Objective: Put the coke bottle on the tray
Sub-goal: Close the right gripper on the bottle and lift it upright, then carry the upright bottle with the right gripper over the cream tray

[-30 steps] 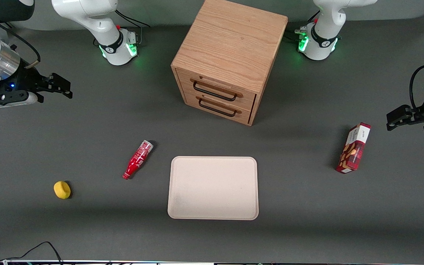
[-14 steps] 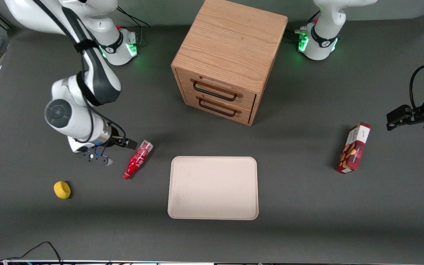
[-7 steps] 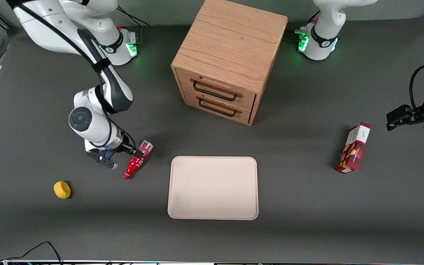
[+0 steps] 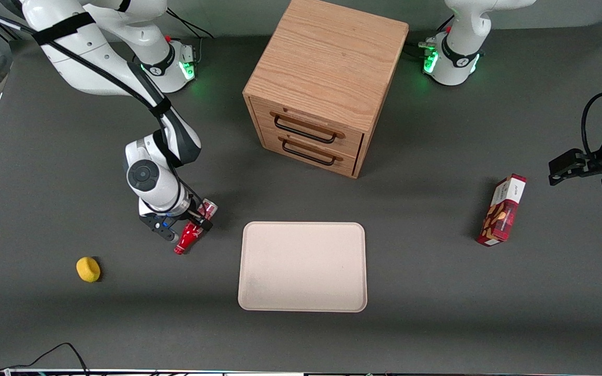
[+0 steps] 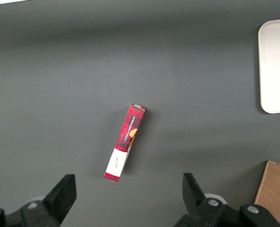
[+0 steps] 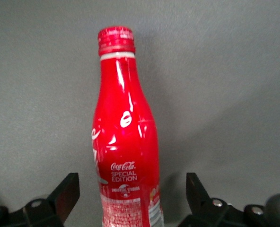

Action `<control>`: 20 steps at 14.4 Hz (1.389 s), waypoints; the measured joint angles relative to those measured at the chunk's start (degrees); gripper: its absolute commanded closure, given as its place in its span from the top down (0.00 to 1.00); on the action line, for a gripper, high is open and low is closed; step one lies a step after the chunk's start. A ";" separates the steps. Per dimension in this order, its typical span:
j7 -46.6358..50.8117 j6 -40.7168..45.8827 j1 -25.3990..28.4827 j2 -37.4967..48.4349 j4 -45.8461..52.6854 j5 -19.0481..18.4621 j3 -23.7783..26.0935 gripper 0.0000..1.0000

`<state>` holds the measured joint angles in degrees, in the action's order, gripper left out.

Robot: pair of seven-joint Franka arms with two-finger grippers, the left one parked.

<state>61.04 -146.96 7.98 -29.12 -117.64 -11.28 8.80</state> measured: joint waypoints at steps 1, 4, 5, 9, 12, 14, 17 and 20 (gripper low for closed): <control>0.97 -0.18 0.22 -0.26 0.08 -0.75 0.00 0.42; 2.45 -0.20 0.25 -0.51 0.20 -2.48 -0.02 0.00; 2.85 -0.24 0.26 -0.56 0.22 -3.09 -0.01 0.00; 3.14 0.09 0.23 -0.37 0.81 -3.81 -0.08 0.00; 2.01 7.02 0.13 3.00 2.48 -4.19 0.23 0.00; -0.30 15.28 -0.27 7.72 3.99 -3.19 0.87 0.00; -8.98 30.94 -1.20 15.14 8.55 3.19 1.39 0.00; -19.15 46.54 -3.26 20.22 16.29 7.04 1.34 0.00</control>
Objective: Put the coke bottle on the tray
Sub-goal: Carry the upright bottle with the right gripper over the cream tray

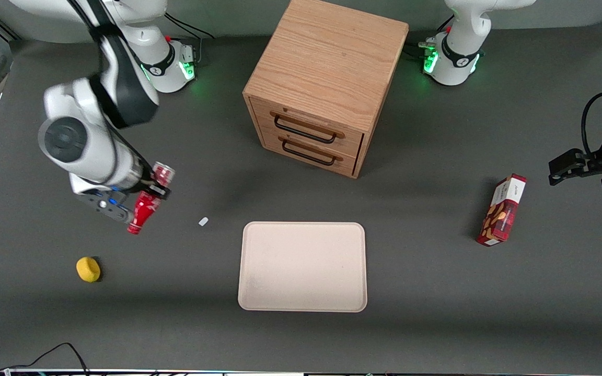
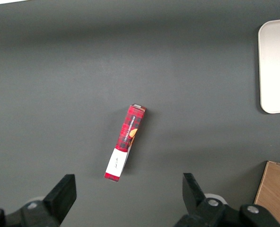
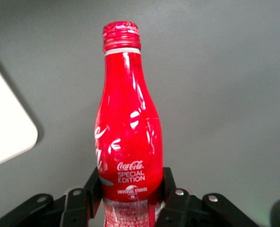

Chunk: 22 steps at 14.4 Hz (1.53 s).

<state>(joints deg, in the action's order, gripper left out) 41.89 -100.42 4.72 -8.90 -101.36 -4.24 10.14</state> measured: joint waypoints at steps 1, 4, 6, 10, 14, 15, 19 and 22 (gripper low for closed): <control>-2.85 4.23 -0.66 0.78 2.82 0.43 -0.05 0.00; -8.54 13.44 -1.74 1.09 10.14 0.98 -0.19 0.00; -9.33 14.79 -1.76 0.89 12.02 1.22 -0.12 0.00; -9.46 14.77 -0.90 -4.76 17.64 1.39 1.00 0.00; -8.71 14.77 6.25 -16.95 28.75 1.38 1.33 0.00; -8.49 14.56 8.15 -20.73 32.21 1.33 1.26 0.00; -8.50 6.87 13.17 -34.60 43.06 0.91 -0.12 0.00; -9.33 -1.29 14.57 -40.85 44.83 -1.93 -0.24 0.00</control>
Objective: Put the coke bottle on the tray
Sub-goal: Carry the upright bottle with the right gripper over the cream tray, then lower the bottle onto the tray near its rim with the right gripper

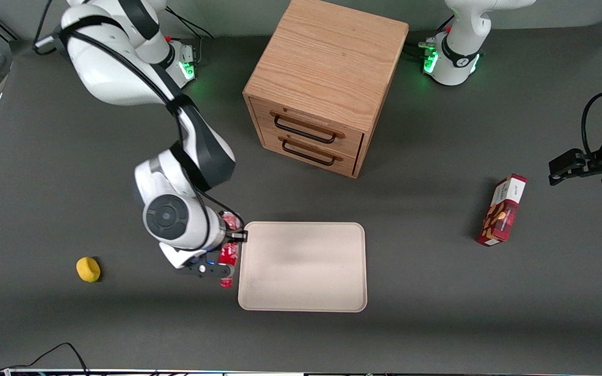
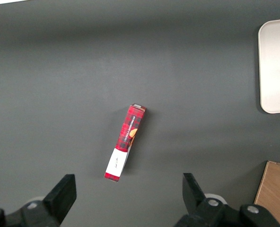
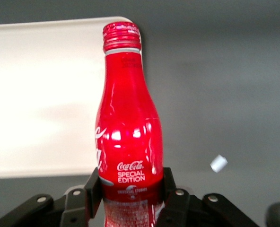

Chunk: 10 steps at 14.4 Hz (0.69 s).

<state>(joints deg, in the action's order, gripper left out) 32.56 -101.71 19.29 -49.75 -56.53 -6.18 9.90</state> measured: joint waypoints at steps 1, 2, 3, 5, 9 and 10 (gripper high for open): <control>-0.03 -2.44 0.36 -1.66 0.28 -0.70 -0.01 0.00; -0.08 -4.63 0.64 -3.22 0.44 -1.08 -0.06 0.00; -0.10 -6.58 0.88 -4.54 0.50 -1.45 -0.22 0.00; -0.14 -9.56 1.14 -6.68 0.61 -1.81 -0.61 0.00; -0.18 -12.17 2.45 -9.39 1.06 -1.88 -2.09 0.00; -0.18 -12.59 2.78 -9.88 1.09 -1.88 -2.38 0.00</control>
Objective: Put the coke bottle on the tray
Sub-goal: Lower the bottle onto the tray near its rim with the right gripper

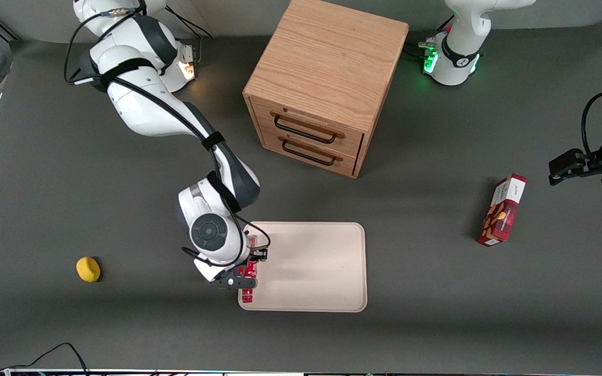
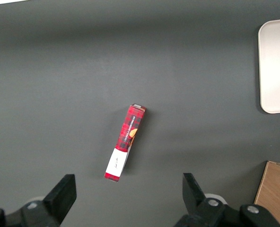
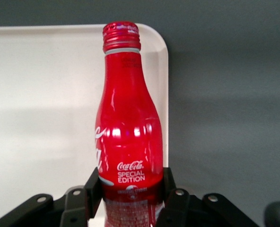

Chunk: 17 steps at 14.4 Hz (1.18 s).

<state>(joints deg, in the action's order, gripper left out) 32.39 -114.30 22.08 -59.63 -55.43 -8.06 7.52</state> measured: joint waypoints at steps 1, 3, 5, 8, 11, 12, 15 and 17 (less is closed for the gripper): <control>0.00 -0.40 0.26 -0.46 0.02 0.00 -0.18 0.00; -0.01 -0.78 0.58 -1.27 0.05 -0.01 -0.40 0.00; -0.01 -1.51 0.70 -1.95 0.08 -0.08 -0.48 0.07; -0.01 -1.66 0.72 -2.31 0.12 -0.15 -0.65 1.00; -0.01 -1.67 0.75 -2.30 0.77 -0.16 -1.44 1.00; -0.01 -1.67 0.75 -2.30 0.96 -0.16 -1.54 1.00; -0.01 -1.67 0.77 -2.30 1.05 -0.31 -1.61 1.00; -0.01 -1.67 0.78 -2.30 1.05 -0.42 -1.62 1.00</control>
<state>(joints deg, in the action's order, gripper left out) 32.38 -115.97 22.86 -61.93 -54.38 -8.48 5.90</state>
